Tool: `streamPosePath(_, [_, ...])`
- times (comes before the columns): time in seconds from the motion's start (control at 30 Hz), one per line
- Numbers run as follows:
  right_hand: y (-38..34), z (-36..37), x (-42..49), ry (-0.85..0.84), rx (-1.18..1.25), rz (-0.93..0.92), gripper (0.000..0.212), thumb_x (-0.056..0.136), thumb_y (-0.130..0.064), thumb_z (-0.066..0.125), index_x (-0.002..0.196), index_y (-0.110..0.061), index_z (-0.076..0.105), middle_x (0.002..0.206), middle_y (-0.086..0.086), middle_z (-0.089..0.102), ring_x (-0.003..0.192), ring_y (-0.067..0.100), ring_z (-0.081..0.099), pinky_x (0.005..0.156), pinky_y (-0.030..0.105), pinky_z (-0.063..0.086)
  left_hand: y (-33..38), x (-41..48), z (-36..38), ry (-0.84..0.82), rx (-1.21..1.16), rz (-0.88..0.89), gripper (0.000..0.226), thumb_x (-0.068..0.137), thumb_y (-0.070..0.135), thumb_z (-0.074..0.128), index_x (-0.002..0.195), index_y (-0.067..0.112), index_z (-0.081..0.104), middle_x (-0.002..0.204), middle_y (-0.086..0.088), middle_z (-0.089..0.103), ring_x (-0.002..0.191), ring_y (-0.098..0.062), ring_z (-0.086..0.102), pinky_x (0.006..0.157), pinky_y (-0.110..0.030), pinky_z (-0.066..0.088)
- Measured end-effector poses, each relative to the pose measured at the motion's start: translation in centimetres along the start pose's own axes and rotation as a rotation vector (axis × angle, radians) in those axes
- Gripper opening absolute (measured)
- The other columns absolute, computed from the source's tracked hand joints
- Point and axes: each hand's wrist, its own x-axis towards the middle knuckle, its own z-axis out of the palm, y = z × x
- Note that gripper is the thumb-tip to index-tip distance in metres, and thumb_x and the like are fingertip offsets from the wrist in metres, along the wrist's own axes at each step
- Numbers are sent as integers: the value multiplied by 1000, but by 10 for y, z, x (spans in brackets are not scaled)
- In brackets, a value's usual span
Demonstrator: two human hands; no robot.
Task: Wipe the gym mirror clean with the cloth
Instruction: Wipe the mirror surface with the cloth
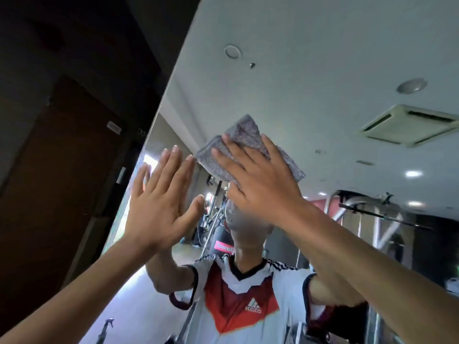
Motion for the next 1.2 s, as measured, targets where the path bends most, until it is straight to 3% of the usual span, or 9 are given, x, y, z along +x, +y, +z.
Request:
streamPosePath(0.1, [40, -5, 3, -36, 14, 27, 64, 94, -44, 30, 156, -30, 21, 163, -2, 19, 149, 12, 17, 121, 44, 2, -10, -6, 0, 10, -6, -7, 78, 98, 67, 11, 161, 23, 13, 169, 2, 2, 155, -13, -4, 125, -44, -2])
streamPosePath(0.3, [23, -9, 67, 69, 10, 552, 68, 93, -40, 18, 159, -23, 14, 167, 3, 9, 154, 21, 4, 121, 51, 2, -18, -16, 2, 45, -25, -98, 80, 98, 66, 7, 161, 17, 16, 169, -1, 7, 155, -11, -1, 126, -42, -2])
streamPosePath(0.43, [-57, 3, 64, 56, 31, 212, 66, 91, -38, 26, 155, -20, 32, 162, 7, 27, 149, 23, 27, 120, 53, 11, -21, -27, 5, 34, -50, -157, 82, 97, 68, 8, 161, 17, 16, 169, 0, 5, 155, -11, -3, 125, -45, -1])
streamPosePath(0.53, [-38, -2, 49, -73, 18, -95, 66, 91, -40, 27, 155, -26, 30, 162, 3, 27, 144, 19, 36, 119, 49, 11, -29, -38, 5, 4, -35, -141, 79, 99, 66, 11, 161, 18, 13, 169, -1, 3, 155, -13, -4, 125, -47, -2])
streamPosePath(0.67, [28, -15, 76, -79, -5, 97, 67, 93, -45, 16, 158, -29, 16, 166, 0, 11, 153, 18, 11, 120, 47, 7, -32, -44, 6, 2, -30, -130, 77, 100, 63, 16, 162, 18, 12, 169, -2, 3, 155, -15, -4, 125, -47, -1])
streamPosePath(0.8, [-7, -11, 110, 10, 15, 400, 62, 101, -40, 24, 160, -25, 9, 167, 3, 2, 154, 21, -1, 121, 51, 0, -35, -48, 9, 17, -28, -131, 76, 100, 63, 16, 162, 18, 12, 169, -1, 3, 155, -14, -4, 125, -48, 1])
streamPosePath(0.93, [-83, -5, 101, -43, 45, 105, 64, 100, -40, 22, 160, -23, 10, 167, 5, 2, 154, 21, 2, 121, 52, 0, -38, -49, 7, 3, -32, -133, 77, 100, 62, 18, 162, 16, 11, 169, -1, 1, 155, -14, -4, 125, -51, 5])
streamPosePath(1.07, [-65, -7, 62, -153, 84, -314, 67, 89, -41, 21, 155, -28, 29, 163, 0, 23, 148, 17, 29, 120, 50, 6, -44, -59, 6, -9, -27, -100, 79, 100, 61, 20, 161, 13, 12, 169, -4, 4, 156, -16, -2, 124, -53, 7])
streamPosePath(1.2, [10, -12, 64, -130, 73, -170, 65, 90, -45, 24, 154, -35, 24, 163, -9, 16, 150, 12, 13, 122, 50, 0, -45, -71, 12, 5, -1, -107, 78, 100, 61, 17, 161, 12, 14, 169, -4, 5, 156, -16, -1, 125, -47, 3])
